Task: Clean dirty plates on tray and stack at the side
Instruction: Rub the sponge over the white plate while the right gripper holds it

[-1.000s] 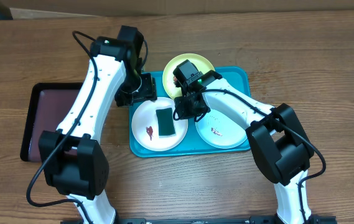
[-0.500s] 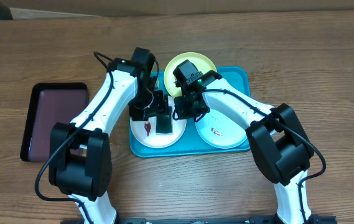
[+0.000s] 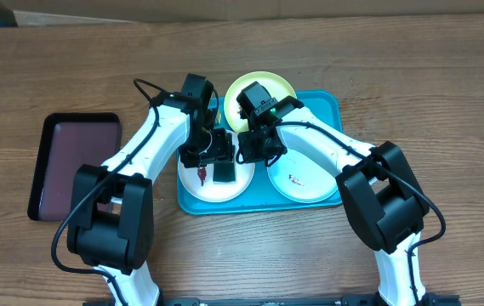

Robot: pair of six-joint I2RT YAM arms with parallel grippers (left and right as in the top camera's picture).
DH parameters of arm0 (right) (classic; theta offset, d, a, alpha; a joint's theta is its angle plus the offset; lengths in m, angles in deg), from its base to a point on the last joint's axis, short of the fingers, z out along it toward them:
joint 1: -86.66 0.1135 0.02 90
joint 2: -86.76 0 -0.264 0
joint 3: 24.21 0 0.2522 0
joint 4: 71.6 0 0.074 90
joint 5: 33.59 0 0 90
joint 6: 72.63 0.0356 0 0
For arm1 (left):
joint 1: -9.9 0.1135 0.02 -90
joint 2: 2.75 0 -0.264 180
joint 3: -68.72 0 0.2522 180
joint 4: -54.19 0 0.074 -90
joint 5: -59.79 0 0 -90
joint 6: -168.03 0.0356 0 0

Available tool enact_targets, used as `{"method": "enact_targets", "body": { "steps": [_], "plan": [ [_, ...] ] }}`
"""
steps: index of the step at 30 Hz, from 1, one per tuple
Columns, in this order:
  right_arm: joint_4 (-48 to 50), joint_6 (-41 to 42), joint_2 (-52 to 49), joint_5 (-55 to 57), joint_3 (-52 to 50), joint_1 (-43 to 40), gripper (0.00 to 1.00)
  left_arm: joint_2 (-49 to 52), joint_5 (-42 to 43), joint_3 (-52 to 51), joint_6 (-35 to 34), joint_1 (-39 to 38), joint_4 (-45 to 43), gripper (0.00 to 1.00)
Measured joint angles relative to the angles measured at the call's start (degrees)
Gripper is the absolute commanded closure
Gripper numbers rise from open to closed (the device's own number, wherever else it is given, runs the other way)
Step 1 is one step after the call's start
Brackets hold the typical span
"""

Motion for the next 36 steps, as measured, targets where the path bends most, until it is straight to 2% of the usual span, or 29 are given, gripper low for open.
{"method": "enact_targets", "body": {
  "steps": [7,12,17,30,33,36],
  "plan": [
    [0.24,0.07,0.00,0.00,0.00,0.00,0.96,0.00,-0.09,-0.92,-0.02,-1.81,-2.86,0.32],
    [0.20,0.13,-0.02,0.02,0.00,-0.31,0.96,0.00,-0.96,-1.22,-0.66,-2.84,-3.98,0.41],
    [0.04,0.15,-0.02,0.04,0.00,-0.31,0.96,0.00,-2.71,-1.27,-3.04,-3.69,-4.26,0.40],
    [0.02,0.17,0.00,-0.02,0.00,-0.28,0.96,0.00,-3.50,-4.92,-4.22,-3.74,-6.84,0.40],
    [0.00,0.20,-0.02,-0.02,0.00,-0.31,0.96,0.00,-3.48,-4.96,-4.39,-3.74,-7.48,0.43],
    [0.02,0.20,-0.02,-0.04,0.00,-0.28,0.96,0.00,-3.48,-5.05,-4.61,-3.74,-8.57,0.53]
  ]
}}
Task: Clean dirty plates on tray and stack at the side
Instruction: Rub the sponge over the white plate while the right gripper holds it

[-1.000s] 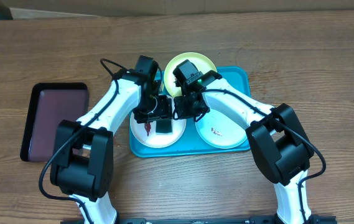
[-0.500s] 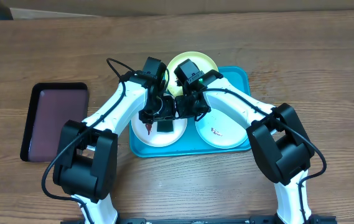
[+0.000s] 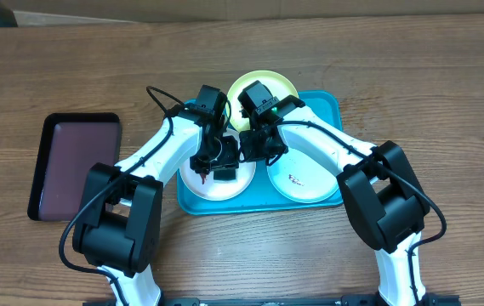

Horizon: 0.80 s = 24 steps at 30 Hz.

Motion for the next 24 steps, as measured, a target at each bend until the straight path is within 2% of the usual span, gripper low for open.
{"method": "enact_targets", "body": {
  "steps": [6,7,10,12,18,24],
  "plan": [
    [0.00,0.00,0.00,0.02,0.00,0.00,0.96,0.00,0.13,-0.28,0.00,0.00,-0.44,0.57],
    [0.00,-0.02,0.02,0.02,0.00,0.00,0.96,0.00,0.13,-0.35,-0.04,0.00,-0.50,0.60],
    [0.00,0.00,0.00,0.02,0.00,-0.02,0.96,0.00,0.09,-0.94,-0.35,0.00,-1.03,0.82],
    [0.00,-0.02,0.00,0.02,0.00,0.00,0.96,0.00,-0.42,-1.14,-0.26,0.00,-1.07,0.89],
    [0.02,0.00,-0.04,-0.46,0.00,0.07,0.96,-0.31,-5.70,-1.20,-3.91,-0.46,0.70,0.96],
    [0.02,0.00,-0.04,-0.50,0.00,0.26,0.96,-0.63,-11.56,-1.36,-6.32,-0.74,2.95,0.96]
  ]
}}
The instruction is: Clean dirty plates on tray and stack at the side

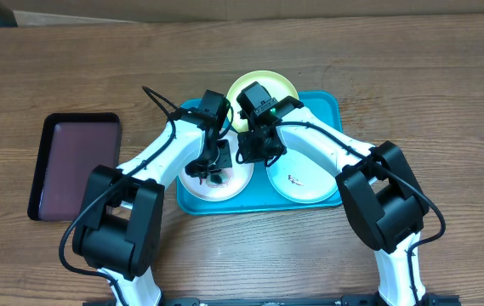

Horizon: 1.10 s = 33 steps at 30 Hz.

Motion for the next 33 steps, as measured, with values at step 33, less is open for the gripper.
{"method": "enact_targets", "body": {
  "steps": [33],
  "plan": [
    [-0.02,0.00,0.00,-0.33,0.00,0.00,0.96,0.20,4.13,3.69,0.35,1.55,-1.90,0.96]
  ]
}}
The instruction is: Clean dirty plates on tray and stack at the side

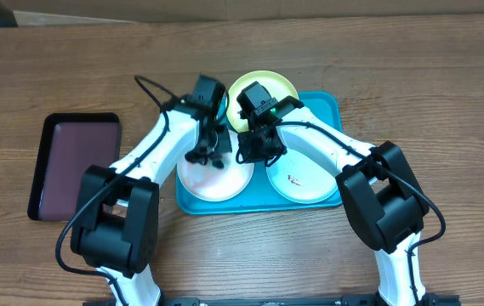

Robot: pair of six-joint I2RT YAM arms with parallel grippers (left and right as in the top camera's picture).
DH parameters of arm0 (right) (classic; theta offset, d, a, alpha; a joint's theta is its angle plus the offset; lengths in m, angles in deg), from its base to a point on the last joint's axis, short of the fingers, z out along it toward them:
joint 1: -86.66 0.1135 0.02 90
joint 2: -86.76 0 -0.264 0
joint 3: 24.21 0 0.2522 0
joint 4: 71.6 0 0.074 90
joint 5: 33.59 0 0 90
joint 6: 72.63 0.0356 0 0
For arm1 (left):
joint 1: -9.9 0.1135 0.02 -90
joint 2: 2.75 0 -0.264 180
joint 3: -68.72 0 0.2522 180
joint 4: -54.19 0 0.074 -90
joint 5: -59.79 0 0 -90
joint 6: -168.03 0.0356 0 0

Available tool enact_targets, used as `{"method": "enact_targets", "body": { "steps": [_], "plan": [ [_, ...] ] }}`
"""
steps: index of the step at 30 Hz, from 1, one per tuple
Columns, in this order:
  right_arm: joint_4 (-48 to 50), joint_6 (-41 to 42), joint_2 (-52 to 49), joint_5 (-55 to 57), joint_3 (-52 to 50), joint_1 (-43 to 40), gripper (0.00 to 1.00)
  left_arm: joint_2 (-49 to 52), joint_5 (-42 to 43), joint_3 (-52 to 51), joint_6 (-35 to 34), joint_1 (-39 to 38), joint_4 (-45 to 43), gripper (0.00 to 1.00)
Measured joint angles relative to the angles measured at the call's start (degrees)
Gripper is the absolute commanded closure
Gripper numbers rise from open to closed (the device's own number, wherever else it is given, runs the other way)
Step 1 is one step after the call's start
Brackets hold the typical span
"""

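Note:
On the blue tray [328, 109] lie three plates. The left white plate [216, 184] shows a faint pink smear. My left gripper [209, 158] is over its back part, shut on a dark sponge that barely shows under the fingers. My right gripper [248, 154] sits at that plate's right back rim and appears shut on it. The right white plate [305, 181] carries small red and dark marks. Behind both arms lies a yellow-green plate [281, 86], partly hidden by them.
A dark rectangular tray [76, 166] with a maroon floor lies on the wooden table to the left of the blue tray. Bare table lies in front of the blue tray and to its right.
My left gripper has moved from the middle of the left white plate toward its back rim. The right gripper has stayed where it was.
At first the dark sponge lay under my left gripper at the plate's centre, beside a red blot on the plate's left. Then the gripper stood further right, then over the plate's middle. Now the red blot is gone, leaving a pink smear. The right gripper kept its place.

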Motion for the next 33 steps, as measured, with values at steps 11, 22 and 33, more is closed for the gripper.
{"method": "enact_targets", "body": {
  "steps": [11,22,33],
  "plan": [
    [0.02,0.00,-0.02,-0.11,0.00,0.00,0.96,-0.02,-5.92,-3.21,0.39,1.75,1.62,0.96],
    [0.85,-0.02,-0.02,-1.46,0.00,0.31,0.96,0.02,-19.10,-0.96,0.70,3.82,11.19,0.96],
    [-3.89,0.00,-0.02,-1.60,2.10,0.11,0.96,-3.87,-25.07,23.98,-1.81,8.55,30.67,0.95]
  ]
}}
